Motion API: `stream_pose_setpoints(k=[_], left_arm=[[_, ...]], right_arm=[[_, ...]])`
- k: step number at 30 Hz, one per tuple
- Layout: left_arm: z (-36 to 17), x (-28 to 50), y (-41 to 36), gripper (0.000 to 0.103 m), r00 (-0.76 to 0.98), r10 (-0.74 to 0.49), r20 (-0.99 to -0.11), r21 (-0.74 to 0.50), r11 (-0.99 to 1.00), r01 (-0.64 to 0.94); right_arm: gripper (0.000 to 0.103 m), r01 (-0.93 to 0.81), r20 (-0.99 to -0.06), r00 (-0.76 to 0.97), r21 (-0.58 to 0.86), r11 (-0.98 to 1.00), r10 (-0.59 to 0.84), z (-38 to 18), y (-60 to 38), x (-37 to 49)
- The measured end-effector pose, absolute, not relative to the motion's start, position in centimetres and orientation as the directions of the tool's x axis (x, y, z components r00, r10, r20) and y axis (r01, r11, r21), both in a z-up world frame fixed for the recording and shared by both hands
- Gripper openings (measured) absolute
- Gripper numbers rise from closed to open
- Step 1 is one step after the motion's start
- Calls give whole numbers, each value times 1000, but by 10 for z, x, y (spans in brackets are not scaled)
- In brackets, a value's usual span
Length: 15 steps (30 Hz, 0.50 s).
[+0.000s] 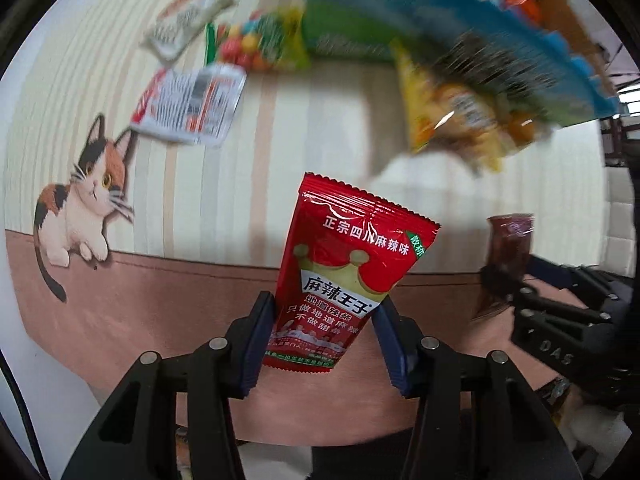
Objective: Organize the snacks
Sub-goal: 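Carry both packets over the cardboard box and open both grippers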
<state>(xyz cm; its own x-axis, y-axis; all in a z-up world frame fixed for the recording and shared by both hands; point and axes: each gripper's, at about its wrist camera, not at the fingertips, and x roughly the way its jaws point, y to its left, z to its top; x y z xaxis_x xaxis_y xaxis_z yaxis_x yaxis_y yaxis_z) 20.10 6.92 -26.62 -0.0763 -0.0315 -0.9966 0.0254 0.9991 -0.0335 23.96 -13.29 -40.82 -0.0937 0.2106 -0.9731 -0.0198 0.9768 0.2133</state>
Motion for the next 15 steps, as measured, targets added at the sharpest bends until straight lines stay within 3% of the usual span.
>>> stream_pose_setpoints(k=[8, 15], left_arm=[[-180, 229, 46, 47, 65, -171, -983, -168, 985, 44], [-160, 300, 32, 47, 136, -239, -961, -240, 971, 13]], right_arm=[[59, 3, -946, 72, 317, 949, 316, -305, -171, 249], [60, 36, -913, 224, 358, 933, 342, -236, -184, 307]])
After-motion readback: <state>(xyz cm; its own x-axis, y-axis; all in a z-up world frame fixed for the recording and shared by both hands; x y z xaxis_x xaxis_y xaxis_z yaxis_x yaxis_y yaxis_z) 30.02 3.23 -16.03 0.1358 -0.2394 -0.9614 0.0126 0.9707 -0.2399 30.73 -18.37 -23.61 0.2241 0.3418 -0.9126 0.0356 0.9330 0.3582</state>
